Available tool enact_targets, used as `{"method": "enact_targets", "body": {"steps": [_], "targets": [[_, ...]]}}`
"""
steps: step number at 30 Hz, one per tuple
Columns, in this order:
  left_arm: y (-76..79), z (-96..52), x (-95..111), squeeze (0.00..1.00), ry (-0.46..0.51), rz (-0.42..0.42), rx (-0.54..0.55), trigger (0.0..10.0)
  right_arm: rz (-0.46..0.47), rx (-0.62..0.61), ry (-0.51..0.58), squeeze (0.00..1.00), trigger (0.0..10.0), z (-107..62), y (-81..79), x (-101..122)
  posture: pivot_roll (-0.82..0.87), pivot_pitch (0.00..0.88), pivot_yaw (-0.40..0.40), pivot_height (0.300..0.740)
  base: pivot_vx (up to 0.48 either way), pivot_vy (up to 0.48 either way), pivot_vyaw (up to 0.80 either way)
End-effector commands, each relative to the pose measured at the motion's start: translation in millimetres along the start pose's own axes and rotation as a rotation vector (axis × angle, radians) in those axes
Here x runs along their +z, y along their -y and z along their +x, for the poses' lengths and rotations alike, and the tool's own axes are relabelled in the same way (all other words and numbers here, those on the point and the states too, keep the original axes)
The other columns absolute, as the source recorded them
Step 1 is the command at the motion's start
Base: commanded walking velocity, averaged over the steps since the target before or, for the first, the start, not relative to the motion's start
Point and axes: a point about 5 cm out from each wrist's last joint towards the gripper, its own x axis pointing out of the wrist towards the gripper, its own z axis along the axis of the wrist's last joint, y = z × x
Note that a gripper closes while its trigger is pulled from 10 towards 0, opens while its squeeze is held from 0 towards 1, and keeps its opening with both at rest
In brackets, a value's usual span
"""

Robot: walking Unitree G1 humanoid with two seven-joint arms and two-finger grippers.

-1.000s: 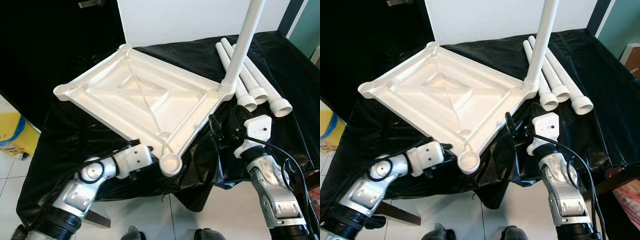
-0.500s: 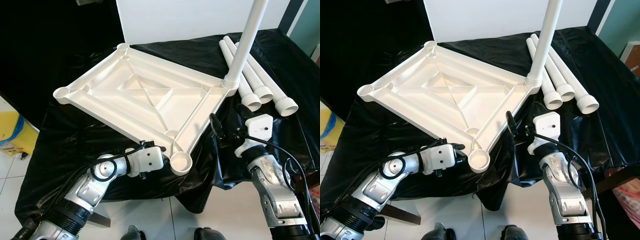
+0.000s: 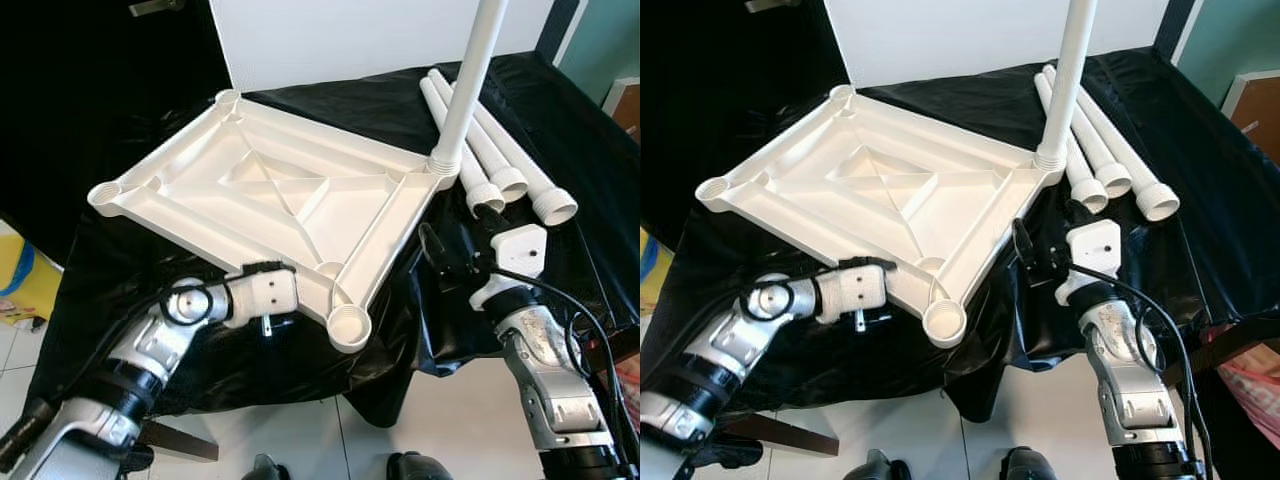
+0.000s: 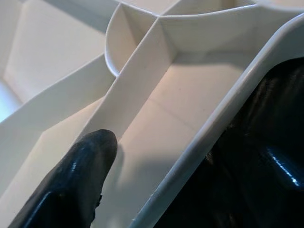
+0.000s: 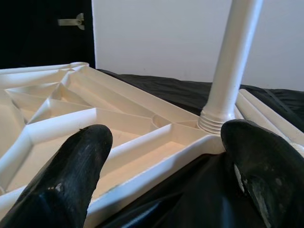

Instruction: Building children table

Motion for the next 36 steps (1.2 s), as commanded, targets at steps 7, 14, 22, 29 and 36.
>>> {"method": "enact_targets", "body": {"steps": [7,14,22,29,36], "targets": [[1.2,-2.4,-4.7,0.0,0.071,-0.215,-0.174,10.0,-0.017,-0.005,-0.003,0.0,10.0,-2.2,0.6,-0.8,-0.14,0.093,0.092,0.74,0.0,0.0,0.0],[-1.3,-3.8,-3.1,0.0,0.105,-0.251,-0.251,10.0,-0.022,-0.009,-0.003,0.0,10.0,-2.9,1.0,-0.6,-0.14,0.092,0.101,0.74,0.0,0.0,0.0],[-2.8,3.1,-3.2,0.0,0.073,-0.197,-0.286,10.0,-0.023,-0.018,-0.004,0.0,10.0,-2.9,0.2,-1.1,-0.15,0.087,0.114,0.74,0.0,0.0,0.0],[-2.5,9.6,0.3,0.0,0.072,-0.203,-0.334,10.0,-0.023,-0.023,-0.002,0.0,10.0,-4.3,-0.3,-1.4,-0.15,0.095,0.124,0.74,0.0,0.0,0.0],[-0.9,11.2,1.1,0.0,0.088,-0.227,-0.371,3.5,-0.026,-0.037,-0.01,0.0,10.0,-8.5,1.1,-2.4,-0.16,0.106,0.132,0.74,0.0,0.0,0.0]]}}
